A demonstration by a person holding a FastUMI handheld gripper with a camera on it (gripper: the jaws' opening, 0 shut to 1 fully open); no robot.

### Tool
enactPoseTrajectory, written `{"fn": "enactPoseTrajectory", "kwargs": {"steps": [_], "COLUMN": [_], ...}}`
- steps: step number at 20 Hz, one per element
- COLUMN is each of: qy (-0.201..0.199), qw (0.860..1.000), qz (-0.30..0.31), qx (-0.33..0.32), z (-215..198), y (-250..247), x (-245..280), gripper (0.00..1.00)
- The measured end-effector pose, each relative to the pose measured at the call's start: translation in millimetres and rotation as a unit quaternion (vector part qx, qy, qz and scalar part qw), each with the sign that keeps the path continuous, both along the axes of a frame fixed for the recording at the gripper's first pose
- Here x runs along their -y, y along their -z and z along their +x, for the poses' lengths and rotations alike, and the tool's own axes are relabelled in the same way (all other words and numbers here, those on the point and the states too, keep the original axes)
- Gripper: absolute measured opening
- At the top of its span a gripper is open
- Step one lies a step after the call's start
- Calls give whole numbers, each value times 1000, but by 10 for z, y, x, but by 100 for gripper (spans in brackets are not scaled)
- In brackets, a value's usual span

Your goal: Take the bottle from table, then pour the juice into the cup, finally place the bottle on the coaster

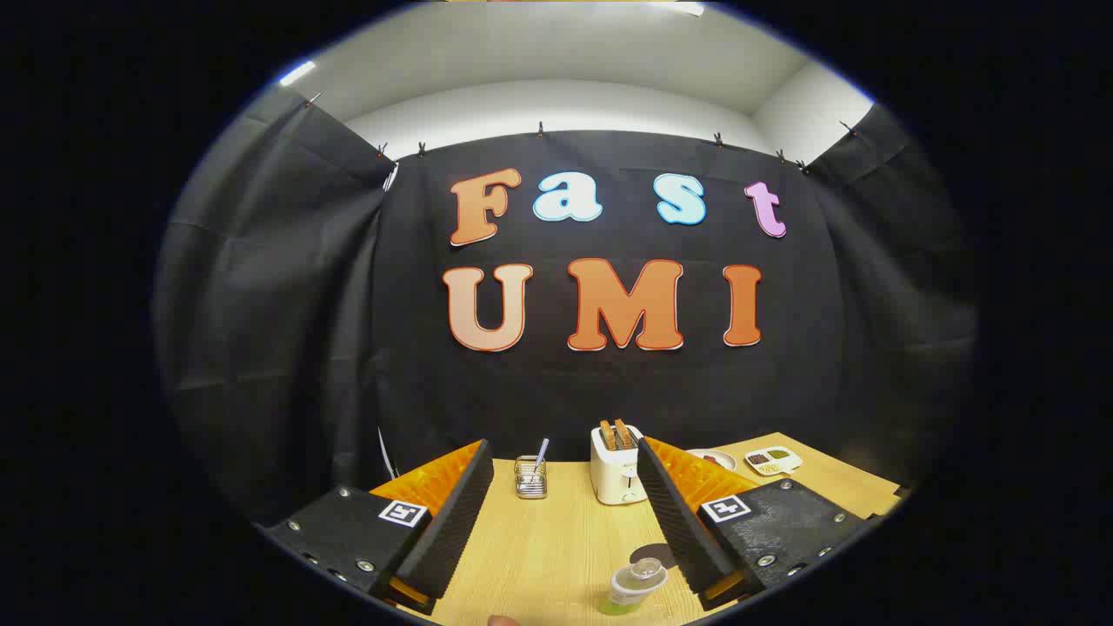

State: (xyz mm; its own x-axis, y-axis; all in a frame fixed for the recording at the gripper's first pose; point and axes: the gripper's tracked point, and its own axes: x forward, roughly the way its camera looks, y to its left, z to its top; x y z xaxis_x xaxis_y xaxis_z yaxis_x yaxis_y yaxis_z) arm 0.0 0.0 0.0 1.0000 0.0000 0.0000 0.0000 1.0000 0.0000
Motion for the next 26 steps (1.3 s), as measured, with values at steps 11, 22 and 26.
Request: {"fn": "enactPoseTrajectory", "kwargs": {"steps": [11, 22, 26], "qy": [0, -22, -9], "qw": [1000, 1000, 1000], "qz": [-7, -15, -13], "qx": [-4, 10, 9], "z": [-21, -44, -25], "y": [51, 45, 31], "x": [-36, -136, -23], "gripper": [99, 99, 99]}}
